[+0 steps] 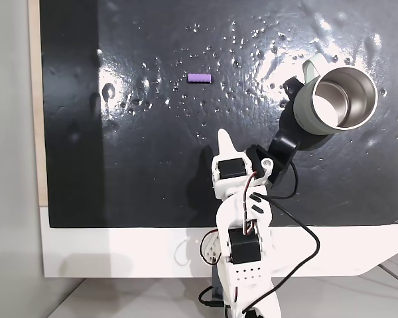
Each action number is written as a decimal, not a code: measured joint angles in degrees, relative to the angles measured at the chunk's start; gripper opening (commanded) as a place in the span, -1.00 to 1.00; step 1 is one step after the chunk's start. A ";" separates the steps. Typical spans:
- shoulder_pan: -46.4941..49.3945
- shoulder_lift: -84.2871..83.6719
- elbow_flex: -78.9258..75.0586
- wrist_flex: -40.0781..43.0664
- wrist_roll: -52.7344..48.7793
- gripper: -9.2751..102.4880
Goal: Grasp a pengrip and put it in the cup.
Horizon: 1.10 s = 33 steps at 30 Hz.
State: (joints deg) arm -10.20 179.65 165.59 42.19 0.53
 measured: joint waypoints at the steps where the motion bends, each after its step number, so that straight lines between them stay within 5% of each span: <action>1: 0.35 -3.08 -2.81 0.53 0.26 -0.83; 10: -2.29 -24.52 -27.77 12.48 3.34 -0.80; 19: -2.81 -46.32 -53.96 29.62 2.20 -0.45; 33: -3.16 -73.83 -84.73 45.79 7.38 -0.44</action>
State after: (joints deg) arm -13.36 105.82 80.86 87.98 7.91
